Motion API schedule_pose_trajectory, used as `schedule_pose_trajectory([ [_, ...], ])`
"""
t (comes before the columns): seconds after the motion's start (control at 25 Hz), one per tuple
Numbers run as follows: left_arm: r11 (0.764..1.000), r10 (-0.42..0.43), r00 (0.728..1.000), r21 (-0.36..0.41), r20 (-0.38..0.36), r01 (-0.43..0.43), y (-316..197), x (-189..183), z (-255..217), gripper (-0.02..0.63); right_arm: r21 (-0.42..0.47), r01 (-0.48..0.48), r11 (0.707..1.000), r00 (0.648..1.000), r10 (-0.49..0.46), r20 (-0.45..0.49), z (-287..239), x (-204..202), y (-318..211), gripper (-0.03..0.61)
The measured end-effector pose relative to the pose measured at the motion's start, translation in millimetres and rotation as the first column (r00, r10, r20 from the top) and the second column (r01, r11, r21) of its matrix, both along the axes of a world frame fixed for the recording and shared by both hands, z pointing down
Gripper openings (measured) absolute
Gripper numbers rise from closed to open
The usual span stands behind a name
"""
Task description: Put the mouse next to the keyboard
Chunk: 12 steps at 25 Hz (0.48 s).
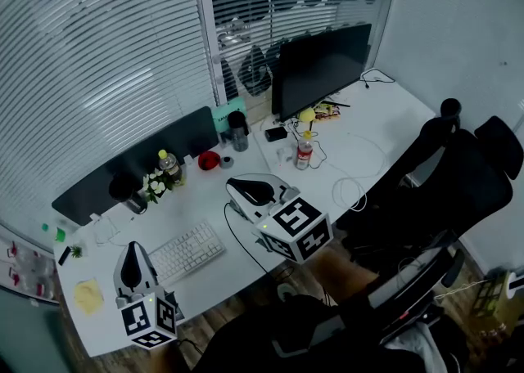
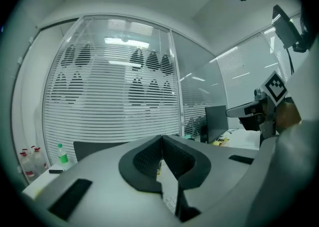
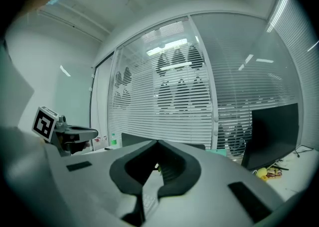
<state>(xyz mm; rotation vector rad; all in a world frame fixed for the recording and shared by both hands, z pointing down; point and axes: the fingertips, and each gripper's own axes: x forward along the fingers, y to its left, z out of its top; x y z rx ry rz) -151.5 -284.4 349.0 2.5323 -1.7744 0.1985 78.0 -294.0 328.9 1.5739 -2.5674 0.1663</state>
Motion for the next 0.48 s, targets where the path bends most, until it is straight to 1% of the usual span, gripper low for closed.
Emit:
schedule_pose_trajectory([
  [0.28,1.000,-0.002,1.000,-0.008,0.003,0.002,-2.0,1.3,1.8,0.029,0.003,-0.013,1.000,1.000,0.013,-0.001,-0.8,2.9,-4.2,0.000],
  [0.48,1.000,-0.003,1.000,-0.021,-0.008,0.003,-4.7,-2.1,3.0,0.029,0.001,-0.016,1.000,1.000,0.016,-0.002,-1.0,1.6,-7.4,0.000],
])
